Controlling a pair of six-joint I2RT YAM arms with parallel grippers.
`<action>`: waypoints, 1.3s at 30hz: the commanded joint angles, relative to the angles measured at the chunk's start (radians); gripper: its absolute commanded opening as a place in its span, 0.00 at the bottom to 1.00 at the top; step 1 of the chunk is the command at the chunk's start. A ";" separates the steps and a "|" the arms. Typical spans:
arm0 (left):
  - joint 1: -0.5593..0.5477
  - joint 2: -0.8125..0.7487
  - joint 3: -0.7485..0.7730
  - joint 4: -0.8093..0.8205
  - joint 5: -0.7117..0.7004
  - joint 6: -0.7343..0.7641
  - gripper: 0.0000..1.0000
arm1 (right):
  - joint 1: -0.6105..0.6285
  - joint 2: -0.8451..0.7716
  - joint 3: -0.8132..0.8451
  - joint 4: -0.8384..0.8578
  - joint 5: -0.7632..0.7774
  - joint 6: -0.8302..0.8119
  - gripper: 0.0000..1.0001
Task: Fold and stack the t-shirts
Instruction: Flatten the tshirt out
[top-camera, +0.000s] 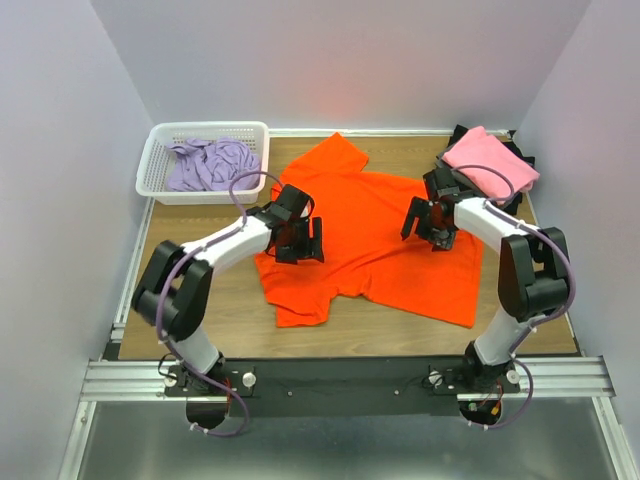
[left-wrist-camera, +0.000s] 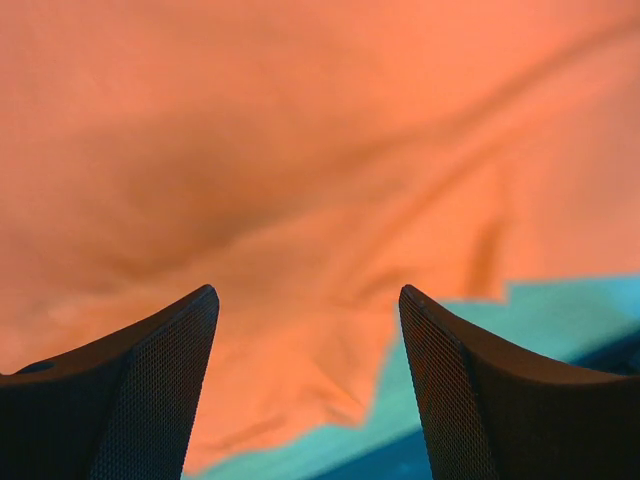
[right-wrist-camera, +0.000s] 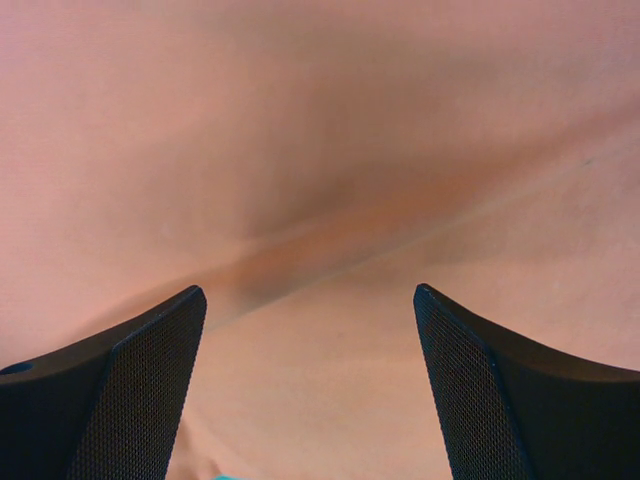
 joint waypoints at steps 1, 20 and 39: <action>0.015 0.102 0.059 0.011 -0.105 0.101 0.81 | -0.028 0.046 0.023 0.029 -0.001 -0.029 0.91; 0.109 0.478 0.438 -0.027 -0.155 0.290 0.81 | -0.094 0.258 0.144 0.048 0.001 -0.051 0.91; 0.161 0.737 1.010 -0.173 -0.103 0.427 0.81 | -0.098 0.419 0.414 -0.007 -0.148 -0.092 0.91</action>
